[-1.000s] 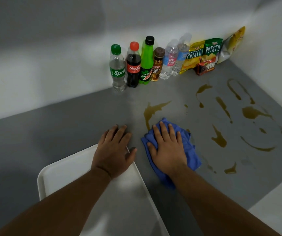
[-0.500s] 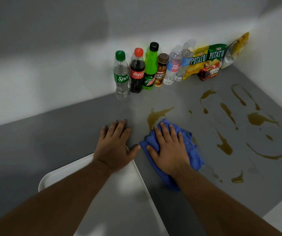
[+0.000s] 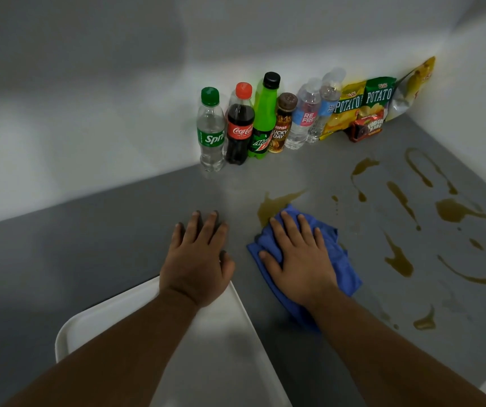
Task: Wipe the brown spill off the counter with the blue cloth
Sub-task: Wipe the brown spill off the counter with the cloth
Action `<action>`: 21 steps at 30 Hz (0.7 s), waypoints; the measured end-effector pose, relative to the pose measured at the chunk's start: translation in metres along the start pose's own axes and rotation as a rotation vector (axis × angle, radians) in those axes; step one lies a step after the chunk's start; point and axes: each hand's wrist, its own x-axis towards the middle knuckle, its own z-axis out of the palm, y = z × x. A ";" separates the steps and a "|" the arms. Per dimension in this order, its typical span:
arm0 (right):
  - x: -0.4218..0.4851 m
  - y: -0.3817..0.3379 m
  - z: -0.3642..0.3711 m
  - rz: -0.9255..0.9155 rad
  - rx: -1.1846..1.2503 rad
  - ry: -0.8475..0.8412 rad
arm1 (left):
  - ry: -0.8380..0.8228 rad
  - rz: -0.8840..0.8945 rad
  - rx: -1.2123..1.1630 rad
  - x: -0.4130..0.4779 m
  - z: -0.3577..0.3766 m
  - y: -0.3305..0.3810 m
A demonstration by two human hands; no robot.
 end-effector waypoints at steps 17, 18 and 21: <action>0.026 -0.004 -0.004 0.001 0.017 -0.017 | 0.006 0.003 -0.009 0.000 -0.001 0.001; 0.027 -0.009 -0.004 -0.005 0.014 -0.022 | 0.004 0.002 -0.010 0.000 -0.002 0.001; 0.012 -0.014 0.001 -0.162 0.021 -0.023 | 0.002 0.002 -0.012 0.000 -0.003 0.002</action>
